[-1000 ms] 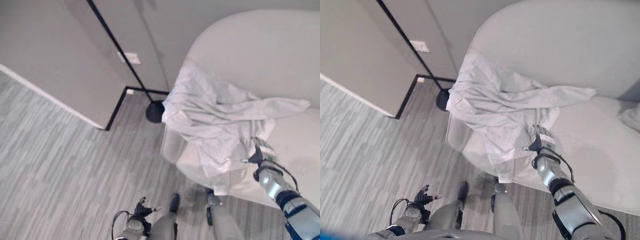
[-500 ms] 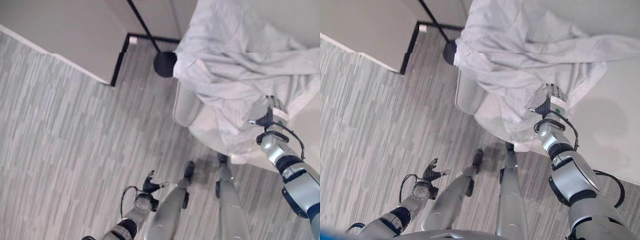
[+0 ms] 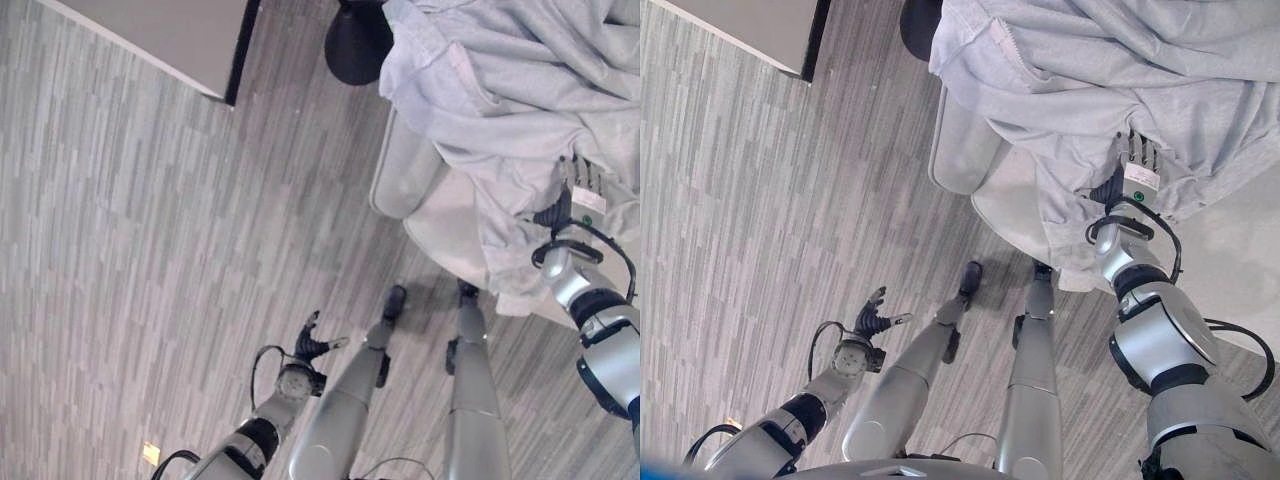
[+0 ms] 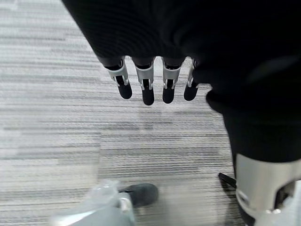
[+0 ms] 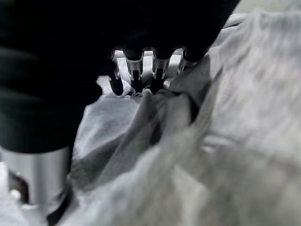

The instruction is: Hang the clothes on the sofa on the clothes rack.

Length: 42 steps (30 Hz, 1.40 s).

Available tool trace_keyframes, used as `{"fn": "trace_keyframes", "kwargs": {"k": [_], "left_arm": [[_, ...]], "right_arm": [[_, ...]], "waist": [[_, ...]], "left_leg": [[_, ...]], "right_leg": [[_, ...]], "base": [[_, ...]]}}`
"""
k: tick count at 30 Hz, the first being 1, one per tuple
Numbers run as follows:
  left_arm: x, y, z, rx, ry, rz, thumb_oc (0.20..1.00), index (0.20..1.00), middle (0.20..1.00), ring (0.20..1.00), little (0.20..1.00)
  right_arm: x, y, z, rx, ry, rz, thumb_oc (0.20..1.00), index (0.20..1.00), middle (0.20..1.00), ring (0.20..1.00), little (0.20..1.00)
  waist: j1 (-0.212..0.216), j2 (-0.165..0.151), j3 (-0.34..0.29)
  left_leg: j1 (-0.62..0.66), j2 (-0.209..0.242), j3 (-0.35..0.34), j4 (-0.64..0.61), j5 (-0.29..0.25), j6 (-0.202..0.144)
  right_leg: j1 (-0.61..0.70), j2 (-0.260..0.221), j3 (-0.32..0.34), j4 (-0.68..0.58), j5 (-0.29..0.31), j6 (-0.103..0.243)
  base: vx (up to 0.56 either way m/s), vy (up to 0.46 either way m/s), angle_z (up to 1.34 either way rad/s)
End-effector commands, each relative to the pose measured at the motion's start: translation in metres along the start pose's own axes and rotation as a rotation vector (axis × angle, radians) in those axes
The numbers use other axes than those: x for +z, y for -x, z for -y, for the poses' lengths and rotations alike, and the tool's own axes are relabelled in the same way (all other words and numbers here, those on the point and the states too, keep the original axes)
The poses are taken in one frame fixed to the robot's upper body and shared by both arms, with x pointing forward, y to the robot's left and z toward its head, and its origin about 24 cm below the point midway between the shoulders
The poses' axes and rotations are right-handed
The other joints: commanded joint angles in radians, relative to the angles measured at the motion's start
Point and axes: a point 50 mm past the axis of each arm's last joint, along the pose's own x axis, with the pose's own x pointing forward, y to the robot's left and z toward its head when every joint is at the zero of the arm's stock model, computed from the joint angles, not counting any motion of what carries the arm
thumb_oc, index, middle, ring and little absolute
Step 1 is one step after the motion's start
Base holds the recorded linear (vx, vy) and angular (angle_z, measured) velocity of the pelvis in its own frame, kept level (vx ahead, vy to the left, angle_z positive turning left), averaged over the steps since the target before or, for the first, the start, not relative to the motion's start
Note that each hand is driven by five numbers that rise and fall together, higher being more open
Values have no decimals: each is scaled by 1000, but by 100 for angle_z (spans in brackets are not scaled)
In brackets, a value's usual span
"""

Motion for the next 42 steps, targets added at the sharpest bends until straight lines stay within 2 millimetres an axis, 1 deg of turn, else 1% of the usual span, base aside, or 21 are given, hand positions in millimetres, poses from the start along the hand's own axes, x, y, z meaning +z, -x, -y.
{"fn": "trace_keyframes", "kwargs": {"k": [1, 3, 4, 5, 6, 7, 9, 11, 14, 19, 21, 22, 24, 27, 30, 31, 32, 34, 37, 40, 42], "left_arm": [[-14, 2, -26, 108, -70, -27, 1000, 1000, 1000, 1000, 1000], [-13, 1, -27, 120, -70, -28, 1000, 1000, 1000, 1000, 1000], [-9, -2, -28, 133, -67, -19, 1000, 1000, 1000, 1000, 1000], [-4, -3, -28, 135, -68, -1, 1000, 1000, 1000, 1000, 1000], [-4, -3, -29, 135, -68, -1, 1000, 1000, 1000, 1000, 1000], [3, -6, -28, 125, -85, 30, 1000, 1000, 1000, 1000, 1000], [8, -6, -25, 102, -111, 57, 1000, 1000, 1000, 1000, 1000], [7, -5, -24, 87, -132, 62, 1000, 1000, 1000, 1000, 1000], [-2, -2, -24, 91, -146, 23, 1000, 1000, 1000, 1000, 1000], [-23, 3, -27, 129, -174, -81, 1000, 1000, 1000, 1000, 1000], [-25, 3, -28, 143, -178, -101, 1000, 1000, 1000, 1000, 1000], [-32, 5, -30, 159, -176, -135, 1000, 1000, 1000, 1000, 1000], [-34, 5, -32, 180, -168, -157, 1000, 1000, 1000, 1000, 1000], [-34, 4, -32, 192, -159, -168, 1000, 1000, 1000, 1000, 1000], [-34, 3, -33, 204, -148, -180, 1000, 1000, 1000, 1000, 1000], [-34, 3, -33, 205, -147, -180, 1000, 1000, 1000, 1000, 1000], [-34, 2, -33, 203, -151, -179, 1000, 1000, 1000, 1000, 1000], [-32, 1, -32, 198, -147, -175, 1000, 1000, 1000, 1000, 1000], [-32, 2, -31, 194, -136, -181, 1000, 1000, 1000, 1000, 1000], [-30, 2, -30, 196, -118, -179, 1000, 1000, 1000, 1000, 1000], [-31, 3, -29, 193, -114, -179, 1000, 1000, 1000, 1000, 1000]], "right_arm": [[-35, 27, -20, 137, 171, -50, 1000, 1000, 1000, 1000, 1000], [-36, 31, -23, 149, 179, -47, 1000, 1000, 1000, 1000, 1000], [-40, 38, -29, 183, 171, -71, 1000, 1000, 1000, 1000, 1000], [-43, 46, -36, 224, 165, -96, 840, 840, 840, 840, 840], [-43, 46, -36, 224, 165, -96, 401, 401, 401, 401, 401], [-46, 66, -53, 343, 184, -124, 200, 200, 200, 200, 200], [-44, 85, -71, 464, 199, -134, 200, 200, 200, 200, 200], [-40, 100, -81, 533, 196, -126, 200, 200, 200, 200, 200], [-33, 123, -97, 609, 149, -152, 200, 200, 200, 200, 200], [-24, 152, -112, 670, 38, -226, 200, 200, 200, 200, 200], [-23, 157, -115, 680, 3, -252, 200, 200, 200, 200, 200], [-21, 162, -117, 673, -70, -300, 200, 200, 200, 200, 200], [-22, 165, -117, 650, -144, -366, 200, 200, 200, 200, 200], [-20, 157, -114, 579, -319, -476, 200, 200, 200, 200, 200], [-13, 145, -109, 482, -567, -596, 200, 200, 200, 200, 200], [-13, 145, -109, 482, -567, -596, 200, 200, 200, 200, 200], [-4, 134, -105, 415, -767, -672, 200, 200, 200, 200, 200], [5, 124, -100, 355, -948, -719, 200, 200, 200, 200, 200], [23, 113, -93, 302, -1161, -729, 200, 200, 200, 200, 200], [34, 111, -90, 279, -1336, -748, 200, 200, 200, 200, 200], [42, 116, -90, 298, -1415, -742, 200, 200, 200, 200, 200]], "waist": [[-25, 10, 8], [-31, 5, 9], [-43, -3, 14], [-46, -7, 18], [-47, -7, 18], [-48, -11, 27], [-52, -15, 32], [-58, -20, 34], [-66, -28, 34], [-72, -43, 24], [-73, -46, 21], [-76, -52, 16], [-78, -58, 12], [-80, -62, 7], [-81, -66, -1], [-85, -68, -3], [-79, -67, -9], [-77, -72, -15], [-76, -78, -21], [-74, -86, -25], [-79, -95, -30]], "left_leg": [[-110, 3, 26, 194, -113, -22], [-111, 4, 27, 196, -115, -22], [-115, 7, 29, 202, -118, -22], [-116, 8, 29, 207, -121, -23], [-116, 8, 29, 206, -120, -23], [-111, 15, 29, 212, -129, -24], [-103, 17, 25, 208, -129, -24], [-95, 20, 23, 205, -129, -25], [-77, 24, 25, 204, -130, -25], [-50, 30, 31, 194, -131, -23], [-43, 31, 31, 188, -129, -23], [-26, 34, 28, 171, -125, -23], [-7, 37, 25, 148, -117, -22], [25, 38, 21, 114, -105, -20], [61, 44, 19, 81, -96, -19], [59, 40, 18, 77, -89, -19], [85, 48, 18, 61, -92, -19], [112, 53, 16, 44, -90, -19], [140, 60, 18, 28, -89, -19], [156, 64, 19, 21, -88, -20], [169, 63, 17, 8, -79, -20]], "right_leg": [[47, 15, 28, -158, 38, 60], [42, 19, 30, -156, 38, 59], [37, 24, 33, -154, 37, 58], [37, 27, 33, -153, 36, 56], [37, 27, 33, -153, 36, 56], [43, 36, 34, -151, 33, 53], [50, 38, 31, -151, 31, 50], [57, 38, 29, -150, 29, 49], [71, 40, 28, -146, 26, 48], [98, 38, 25, -146, 23, 49], [106, 37, 23, -146, 22, 49], [117, 35, 21, -148, 21, 50], [133, 31, 18, -153, 21, 52], [155, 25, 14, -158, 21, 54], [180, 20, 14, -164, 21, 55], [177, 16, 13, -165, 23, 56], [197, 19, 13, -168, 20, 55], [216, 16, 13, -173, 20, 55], [237, 13, 13, -181, 19, 54], [252, 13, 10, -187, 21, 54], [260, 8, 12, -191, 24, 54]], "base": [[0, 0, 0], [0, 0, 0], [0, 0, 0], [0, 0, 0], [-16, -45, -3], [-20, -48, -7], [-24, -63, -10], [-17, -41, 0], [-4, -9, 1], [-3, 1, -2], [-13, 5, -7], [-22, 8, -4], [0, 0, 0], [0, 0, 0], [-7, 9, 17], [6, 17, 7], [5, 13, -9], [6, 4, -17], [2, 0, -6], [0, -4, -2], [0, 0, 0]]}}
